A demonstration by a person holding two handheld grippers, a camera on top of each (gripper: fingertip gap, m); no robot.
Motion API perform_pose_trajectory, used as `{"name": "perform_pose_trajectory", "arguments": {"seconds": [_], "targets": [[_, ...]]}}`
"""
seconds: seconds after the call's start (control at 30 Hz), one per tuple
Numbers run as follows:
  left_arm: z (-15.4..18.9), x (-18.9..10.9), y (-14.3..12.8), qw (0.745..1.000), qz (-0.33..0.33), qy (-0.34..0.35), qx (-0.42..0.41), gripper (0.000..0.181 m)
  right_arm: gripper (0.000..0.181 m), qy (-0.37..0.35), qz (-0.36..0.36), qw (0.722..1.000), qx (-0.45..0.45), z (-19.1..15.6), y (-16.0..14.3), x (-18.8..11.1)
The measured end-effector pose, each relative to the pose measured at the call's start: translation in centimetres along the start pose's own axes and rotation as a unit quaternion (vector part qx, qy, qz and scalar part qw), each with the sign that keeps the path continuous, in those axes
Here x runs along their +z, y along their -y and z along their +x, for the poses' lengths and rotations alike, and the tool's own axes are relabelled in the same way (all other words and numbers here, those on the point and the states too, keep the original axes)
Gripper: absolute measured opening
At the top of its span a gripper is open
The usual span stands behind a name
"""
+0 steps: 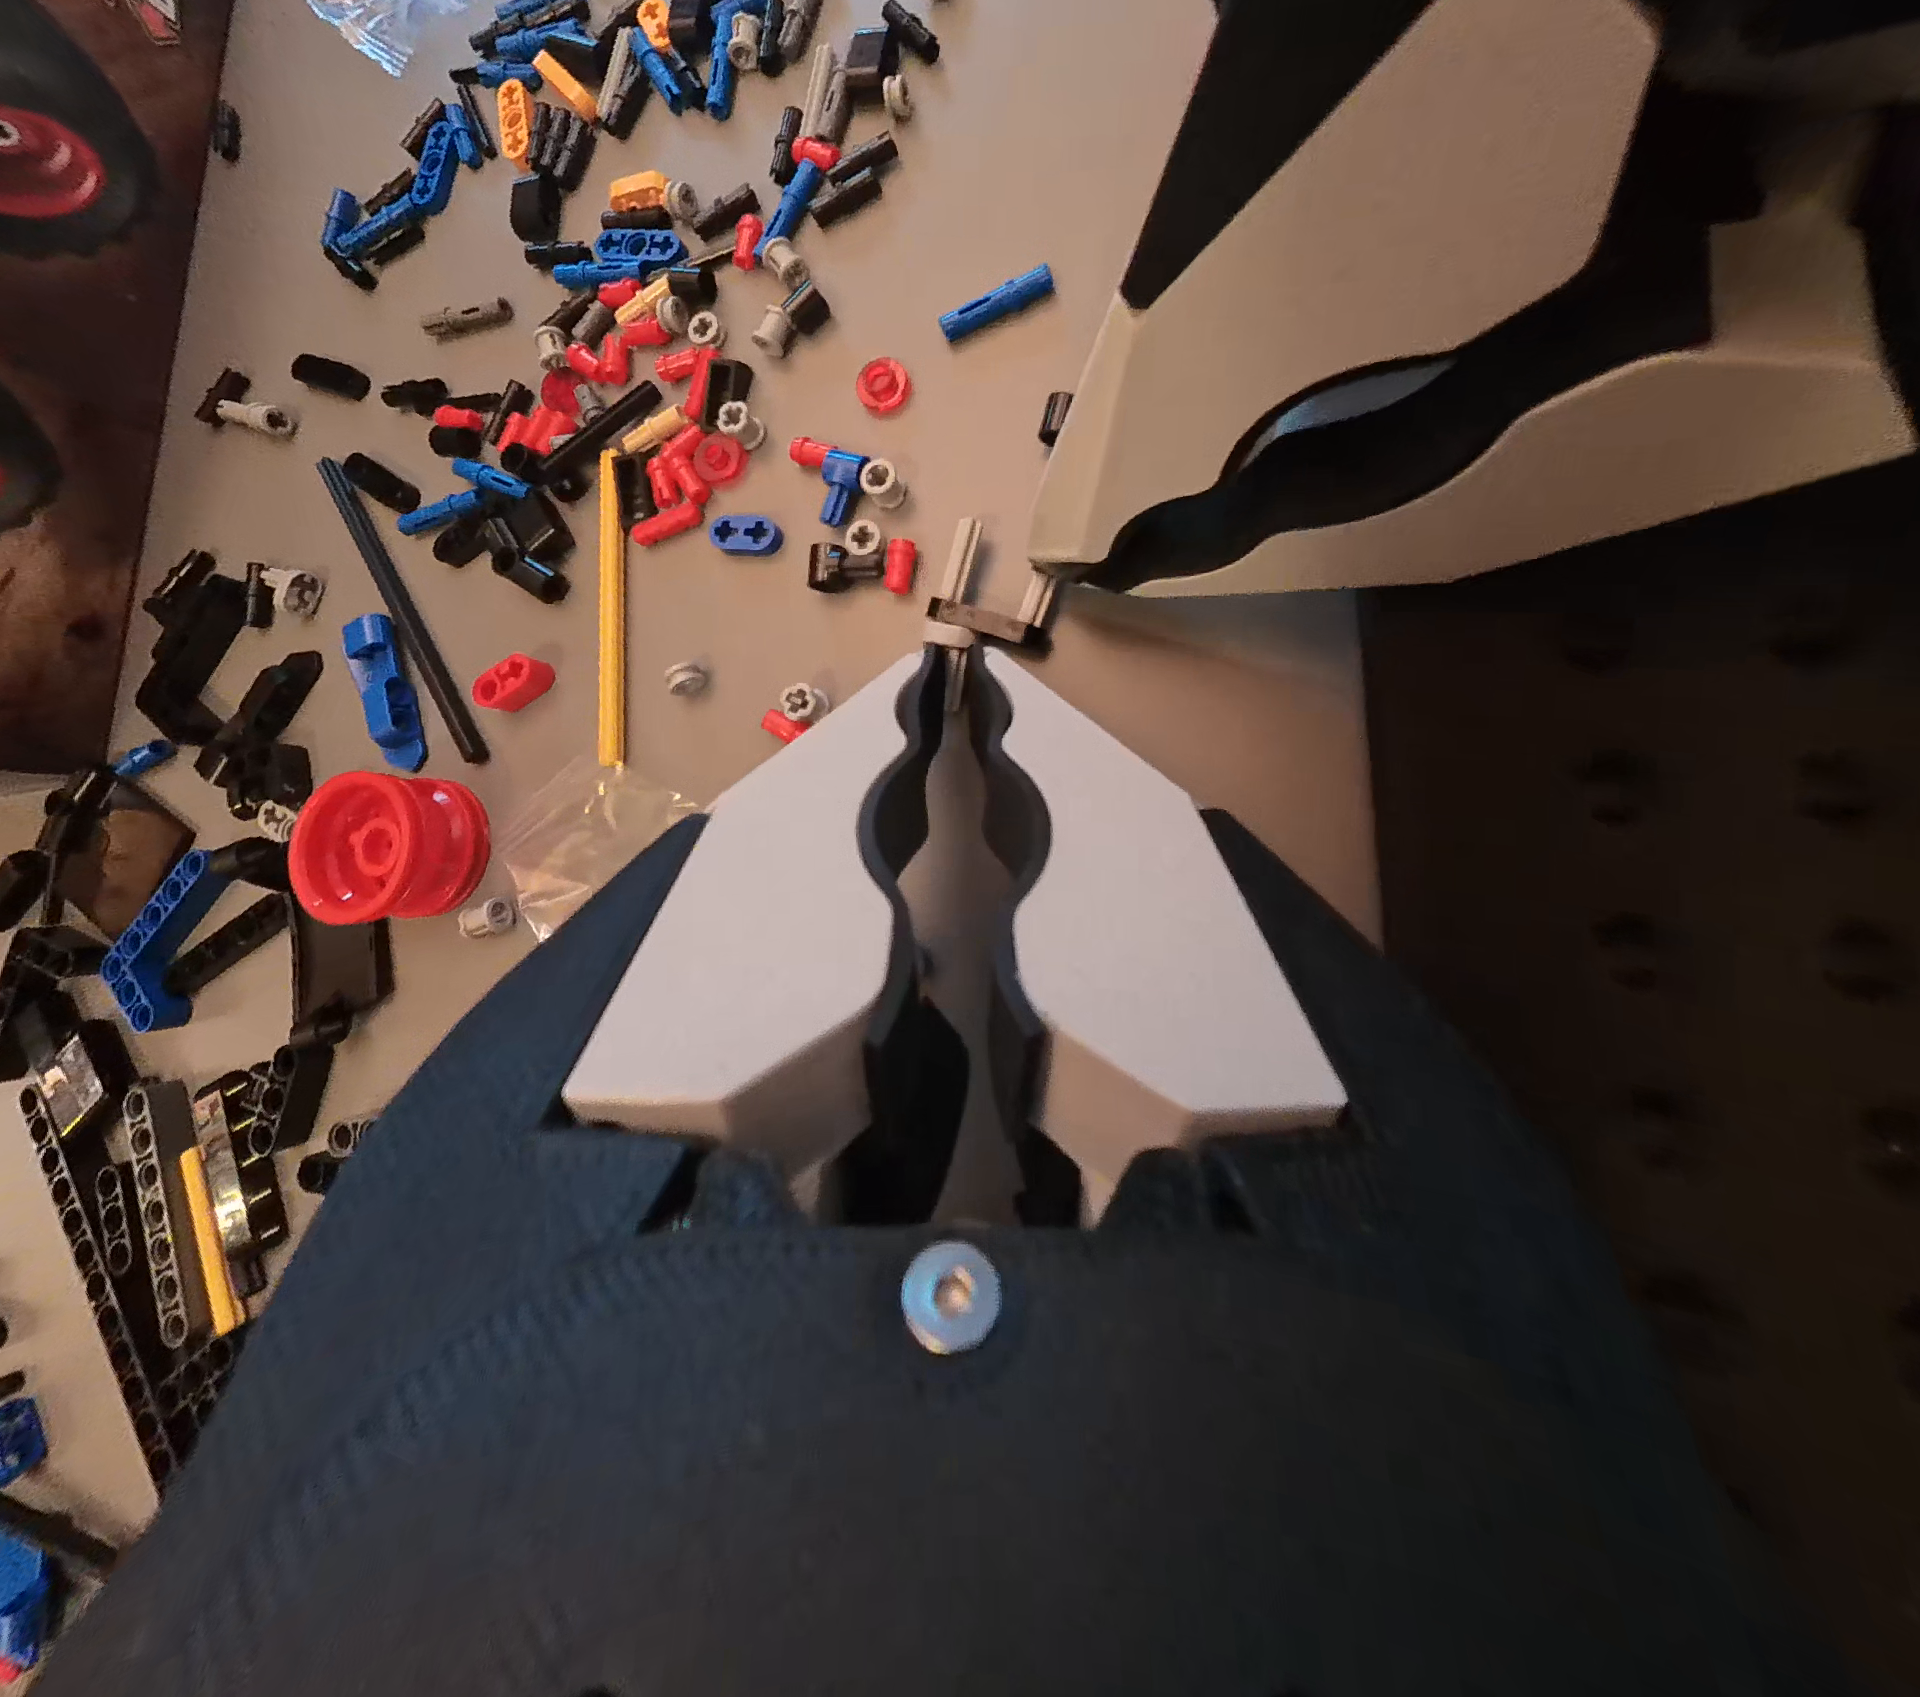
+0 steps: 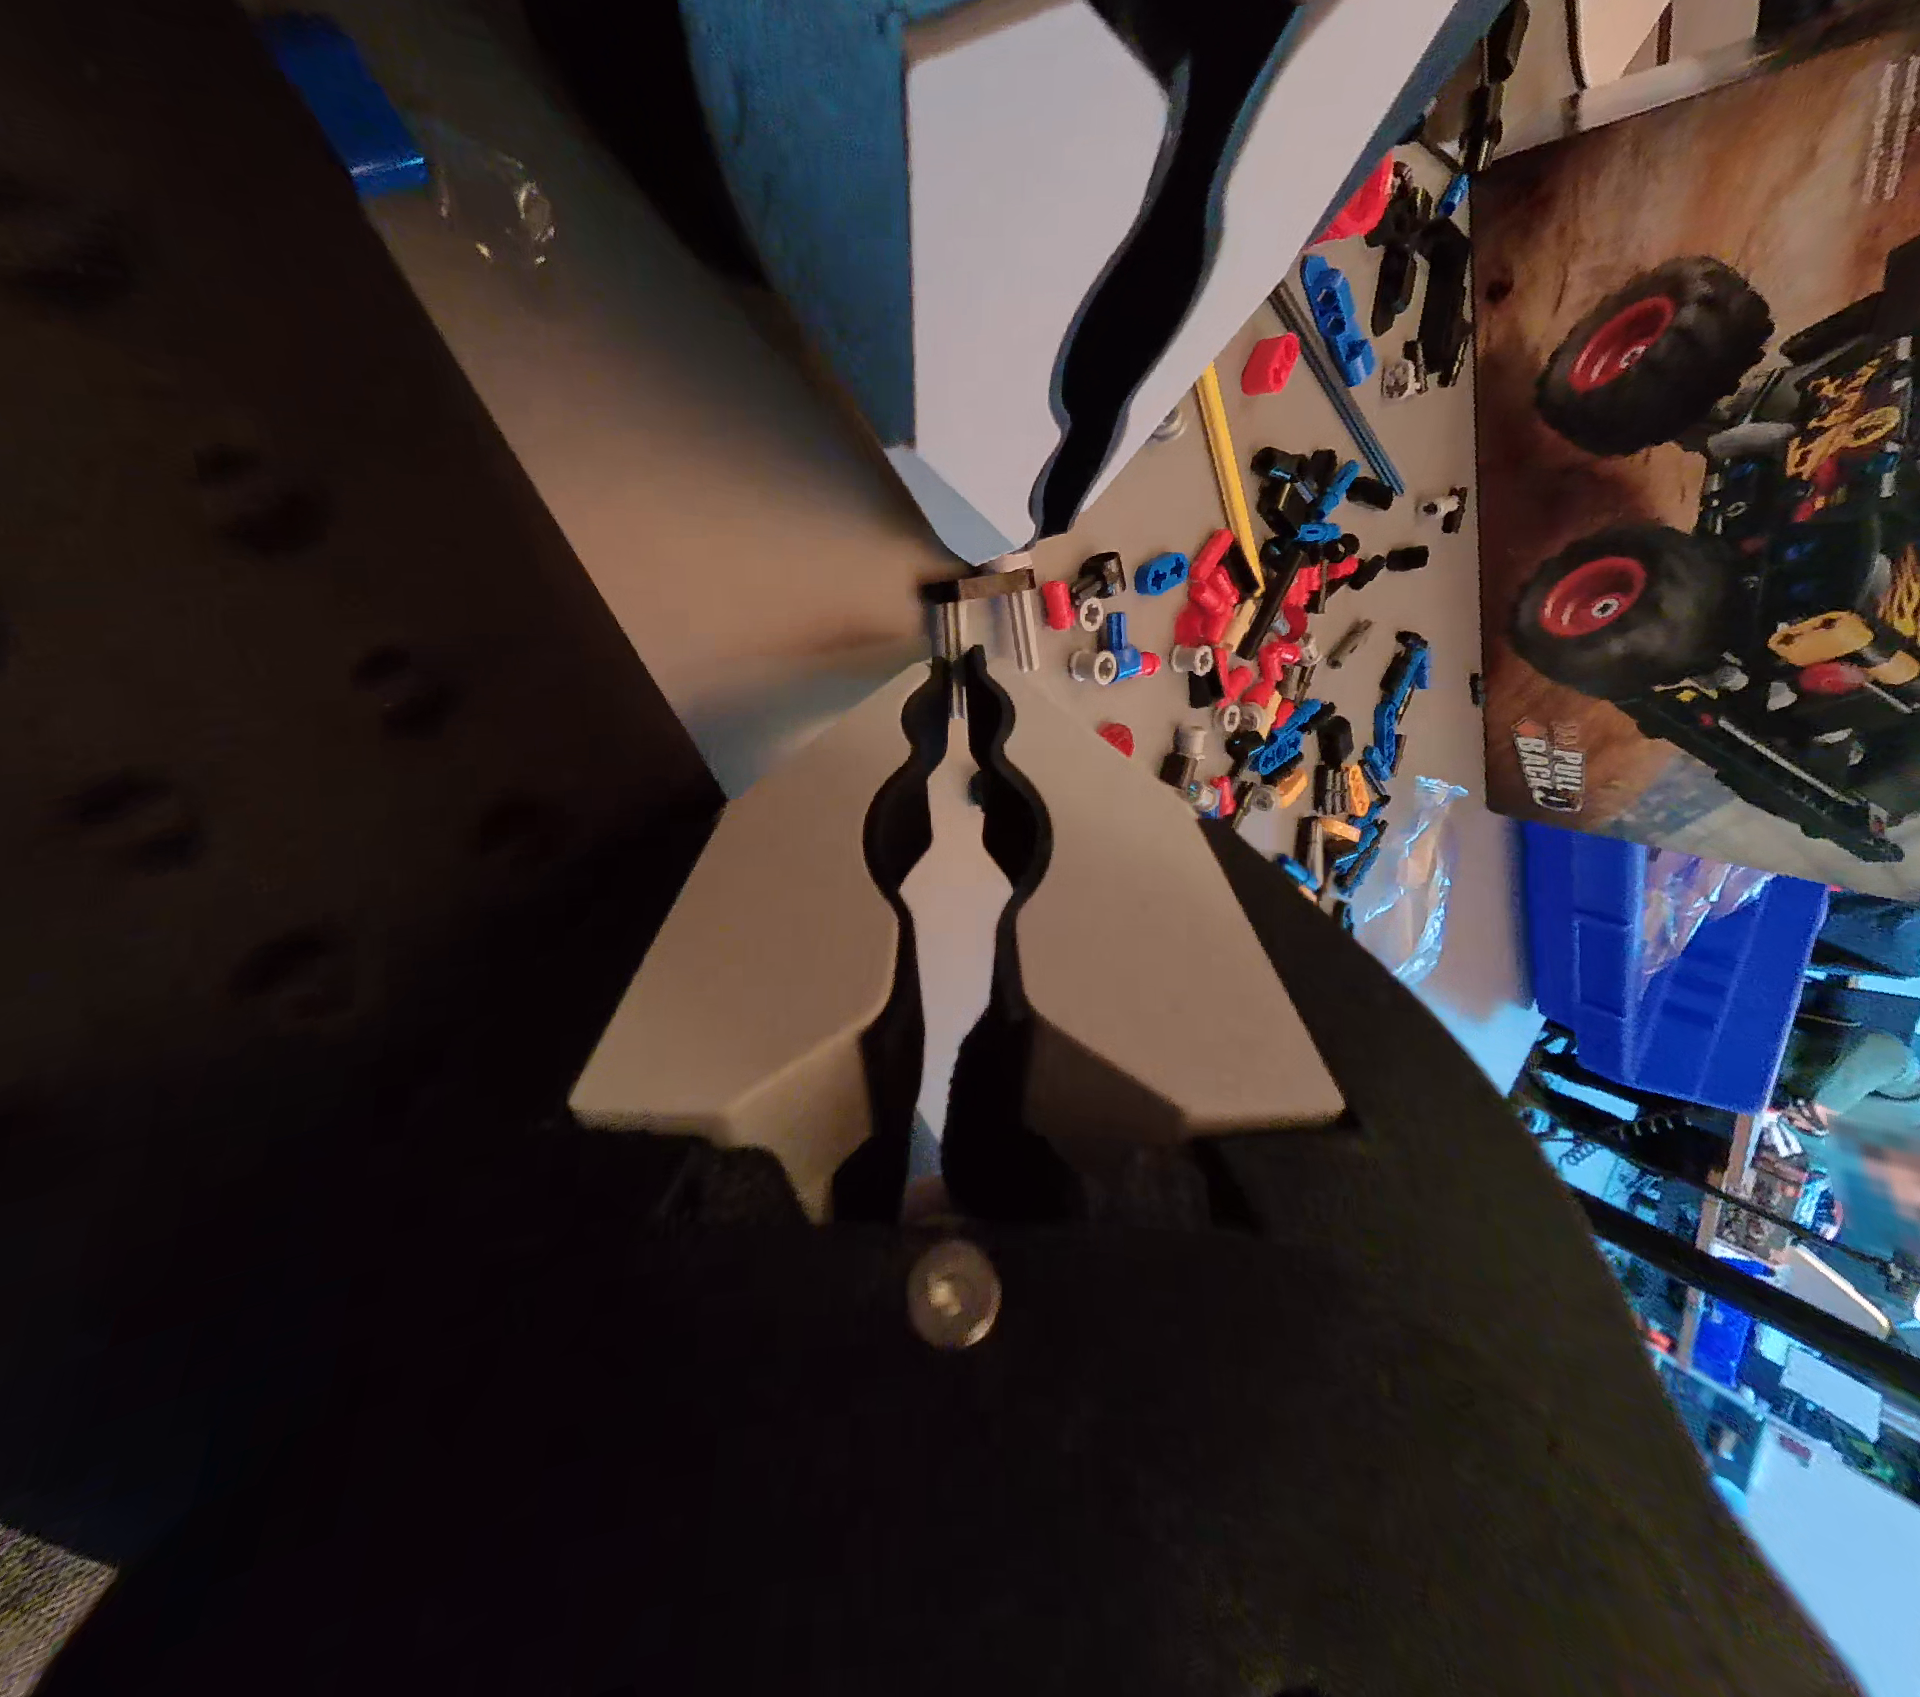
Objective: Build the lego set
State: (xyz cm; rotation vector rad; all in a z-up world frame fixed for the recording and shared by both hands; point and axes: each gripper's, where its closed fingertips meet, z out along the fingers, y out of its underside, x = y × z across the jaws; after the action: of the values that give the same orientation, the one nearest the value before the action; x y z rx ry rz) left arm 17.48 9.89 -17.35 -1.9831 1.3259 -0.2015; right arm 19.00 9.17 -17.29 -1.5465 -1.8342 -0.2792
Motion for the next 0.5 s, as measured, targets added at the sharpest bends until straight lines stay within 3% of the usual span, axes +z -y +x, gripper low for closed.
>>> {"name": "perform_pose_trajectory", "arguments": {"seconds": [0.23, 0.5], "targets": [[-0.12, 0.00, -0.06, 1.000, 0.000, 0.004, 0.002, 0.001, 0.001, 0.002, 0.006, 1.000, 0.024, 0.16, 0.21, 0.24], [0.18, -0.24, -0.16, 0.999, 0.011, -0.046, 0.003, 0.009, 0.001, 0.012, 0.025, 0.999, 0.033, 0.14, 0.29, 0.25]]}}
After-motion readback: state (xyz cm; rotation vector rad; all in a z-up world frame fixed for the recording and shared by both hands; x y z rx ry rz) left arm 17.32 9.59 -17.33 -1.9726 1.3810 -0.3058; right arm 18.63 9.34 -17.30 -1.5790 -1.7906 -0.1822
